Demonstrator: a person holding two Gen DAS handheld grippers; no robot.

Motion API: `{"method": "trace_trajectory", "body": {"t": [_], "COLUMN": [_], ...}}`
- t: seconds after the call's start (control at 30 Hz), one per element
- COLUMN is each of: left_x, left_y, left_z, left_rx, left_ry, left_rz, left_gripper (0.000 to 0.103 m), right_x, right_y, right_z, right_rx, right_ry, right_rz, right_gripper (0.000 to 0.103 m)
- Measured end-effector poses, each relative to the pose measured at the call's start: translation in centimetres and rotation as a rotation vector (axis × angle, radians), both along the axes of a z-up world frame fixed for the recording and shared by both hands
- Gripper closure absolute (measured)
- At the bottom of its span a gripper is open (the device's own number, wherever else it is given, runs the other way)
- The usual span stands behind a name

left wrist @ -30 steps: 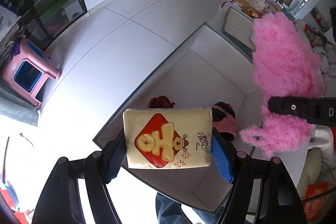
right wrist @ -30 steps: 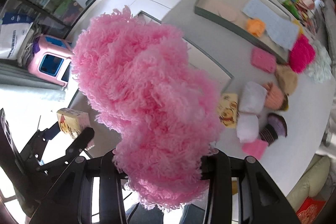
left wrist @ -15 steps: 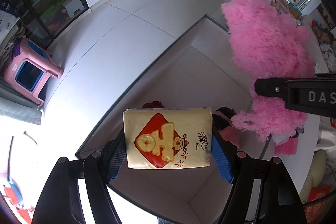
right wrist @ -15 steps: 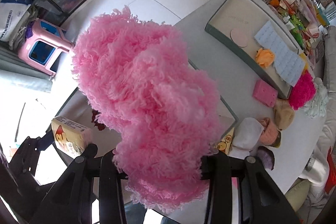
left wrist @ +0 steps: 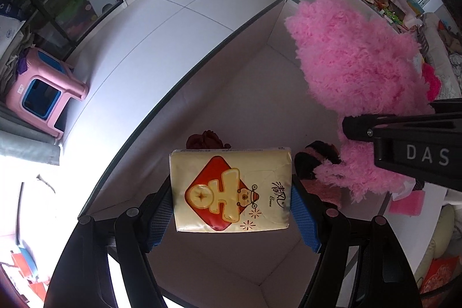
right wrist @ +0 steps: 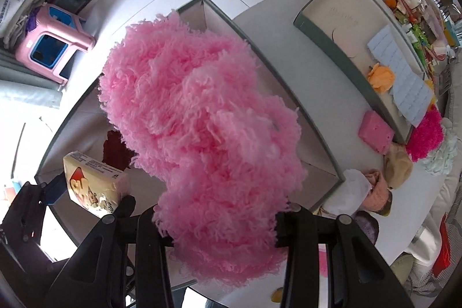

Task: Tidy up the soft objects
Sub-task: 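Carry the pink scarf and tissue pack over the white box with both tools, then open both tools to drop the scarf and tissue pack into the box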

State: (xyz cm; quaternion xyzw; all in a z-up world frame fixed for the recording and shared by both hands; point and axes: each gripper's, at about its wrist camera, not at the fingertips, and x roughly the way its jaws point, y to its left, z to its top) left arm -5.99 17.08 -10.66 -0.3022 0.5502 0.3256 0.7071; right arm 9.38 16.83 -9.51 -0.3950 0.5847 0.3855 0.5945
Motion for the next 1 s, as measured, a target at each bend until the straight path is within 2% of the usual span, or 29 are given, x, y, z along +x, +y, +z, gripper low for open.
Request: {"method": "trace_trajectory", "body": {"t": [0.07,0.13,0.17,0.2,0.23,0.27,0.3,0.4,0.47,0.5,0.73,1.0], "left_x": [0.0,-0.2,-0.3,-0.4,-0.5,-0.6,-0.7,-0.7,-0.8,-0.8,-1.2,-0.4], "left_y": [-0.1,-0.2,-0.1,-0.1,-0.1,-0.2,-0.2,-0.3,-0.4,-0.5,-0.9,-2.3], "left_z": [0.0,-0.1,-0.1,-0.2,-0.2,-0.3,-0.3,-0.4,-0.4,-0.4,0.0,1.0], "left_rx": [-0.001,-0.004,-0.007,-0.011,-0.015,-0.017,-0.014,-0.01,-0.012,-0.012,-0.02,0.008], "left_ry": [-0.003,-0.006,-0.005,-0.003,0.001,0.006,0.013,0.033,0.043,0.05,0.046,0.065], "left_rz": [-0.004,-0.001,0.004,0.011,0.016,0.021,0.027,0.032,0.035,0.036,0.037,-0.018], "left_gripper": [0.028,0.027,0.024,0.02,0.009,0.002,0.002,0.002,0.002,0.002,0.002,0.002], "right_x": [0.2,0.3,0.2,0.2,0.4,0.4,0.4,0.6,0.6,0.6,0.4,0.9], "right_y": [0.0,-0.2,-0.2,-0.4,-0.6,-0.8,-1.0,-1.6,-2.1,-2.4,-4.3,-6.1], "right_z": [-0.2,-0.4,-0.4,-0.4,-0.4,-0.3,-0.1,0.3,0.9,1.1,1.3,1.9], "right_rx": [-0.002,0.0,0.0,0.001,0.003,0.007,0.014,0.03,0.045,0.055,0.097,0.117], "right_ry": [0.004,0.011,0.021,0.034,0.04,0.043,0.046,0.056,0.042,0.037,0.053,0.075], "right_rz": [-0.007,-0.008,-0.007,-0.005,-0.004,-0.006,-0.011,-0.023,-0.025,-0.027,-0.055,-0.112], "right_gripper": [0.059,0.053,0.05,0.044,0.035,0.031,0.022,0.018,0.009,0.0,0.0,0.0]}}
